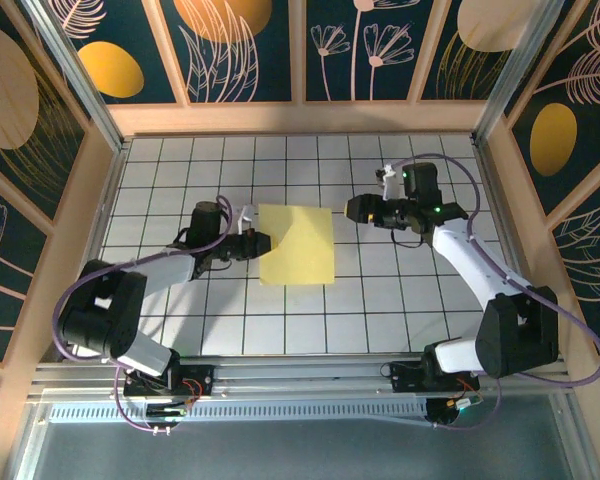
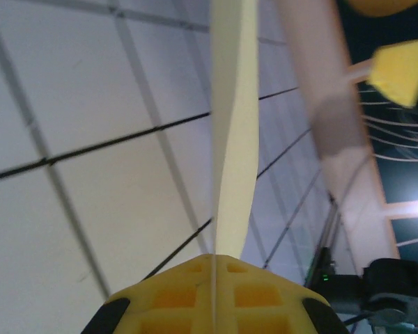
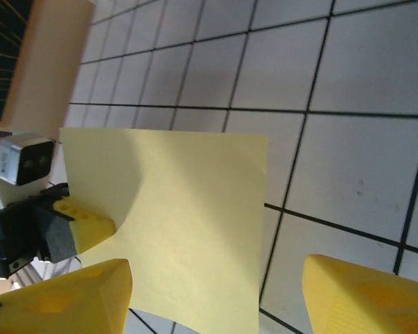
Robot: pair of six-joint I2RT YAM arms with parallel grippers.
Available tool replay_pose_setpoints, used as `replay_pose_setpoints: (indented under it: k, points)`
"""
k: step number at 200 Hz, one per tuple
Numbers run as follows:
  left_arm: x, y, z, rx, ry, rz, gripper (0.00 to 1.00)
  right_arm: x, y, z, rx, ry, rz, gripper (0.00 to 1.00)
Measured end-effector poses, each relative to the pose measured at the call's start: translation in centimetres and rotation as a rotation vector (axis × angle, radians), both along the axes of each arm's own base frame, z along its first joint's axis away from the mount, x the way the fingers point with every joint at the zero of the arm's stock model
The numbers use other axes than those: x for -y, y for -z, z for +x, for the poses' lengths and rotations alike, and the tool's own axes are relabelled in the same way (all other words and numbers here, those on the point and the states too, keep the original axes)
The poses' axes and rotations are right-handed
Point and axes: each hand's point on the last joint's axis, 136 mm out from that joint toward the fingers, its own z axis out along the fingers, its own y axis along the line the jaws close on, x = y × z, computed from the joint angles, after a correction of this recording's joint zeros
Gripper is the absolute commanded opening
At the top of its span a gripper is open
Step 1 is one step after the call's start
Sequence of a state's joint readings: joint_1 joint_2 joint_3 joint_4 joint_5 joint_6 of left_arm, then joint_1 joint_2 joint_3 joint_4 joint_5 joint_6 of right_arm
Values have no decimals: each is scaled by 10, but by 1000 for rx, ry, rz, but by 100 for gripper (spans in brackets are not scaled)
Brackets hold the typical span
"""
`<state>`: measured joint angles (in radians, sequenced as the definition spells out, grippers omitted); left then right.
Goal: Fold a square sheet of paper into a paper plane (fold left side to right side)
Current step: Place a square sheet of paper at the center of the table.
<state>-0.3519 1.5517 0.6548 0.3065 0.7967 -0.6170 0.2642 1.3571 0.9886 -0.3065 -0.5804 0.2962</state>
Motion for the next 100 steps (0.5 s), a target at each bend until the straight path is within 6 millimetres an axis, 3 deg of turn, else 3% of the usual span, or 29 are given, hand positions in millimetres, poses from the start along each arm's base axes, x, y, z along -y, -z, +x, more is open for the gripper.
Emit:
replay_pose_setpoints:
  k: [15, 30, 79, 100]
  points:
    - [-5, 24, -3, -74, -19, 53, 0, 1, 16, -2, -24, 26, 10, 60]
    - [-8, 35, -3, -108, -34, 89, 0, 0, 29, -4, -49, 40, 17, 56]
    - [-11, 40, 9, -112, -53, 143, 0, -35, 70, -8, -145, 1, 16, 29]
    - [-12, 44, 9, -121, -55, 159, 0, -52, 92, -13, -200, -25, 7, 22]
